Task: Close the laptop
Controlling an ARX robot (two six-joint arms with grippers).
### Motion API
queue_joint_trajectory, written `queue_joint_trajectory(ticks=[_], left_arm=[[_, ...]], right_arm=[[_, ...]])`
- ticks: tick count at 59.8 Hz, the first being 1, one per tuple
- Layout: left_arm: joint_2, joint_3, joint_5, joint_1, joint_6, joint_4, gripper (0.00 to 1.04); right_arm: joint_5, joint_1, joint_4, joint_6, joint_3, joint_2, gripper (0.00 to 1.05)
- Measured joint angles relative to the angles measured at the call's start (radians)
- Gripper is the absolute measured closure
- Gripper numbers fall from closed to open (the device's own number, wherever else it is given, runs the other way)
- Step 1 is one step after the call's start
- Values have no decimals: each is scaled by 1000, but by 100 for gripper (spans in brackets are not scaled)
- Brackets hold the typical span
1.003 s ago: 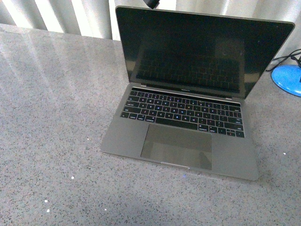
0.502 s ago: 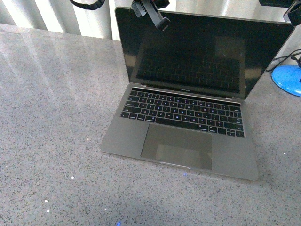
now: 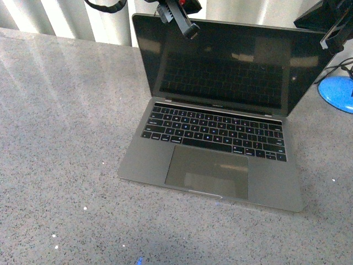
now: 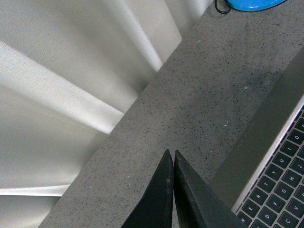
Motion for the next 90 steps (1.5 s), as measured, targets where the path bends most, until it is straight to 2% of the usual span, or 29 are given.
queue_joint_trajectory(ticks=[57, 90], left_arm=[[-95, -249, 35, -14, -44, 25, 101], [-95, -287, 43, -17, -55, 30, 101]], right_arm=[[-16, 24, 52, 60, -203, -97, 104], [-38, 23, 92, 110, -308, -105, 104]])
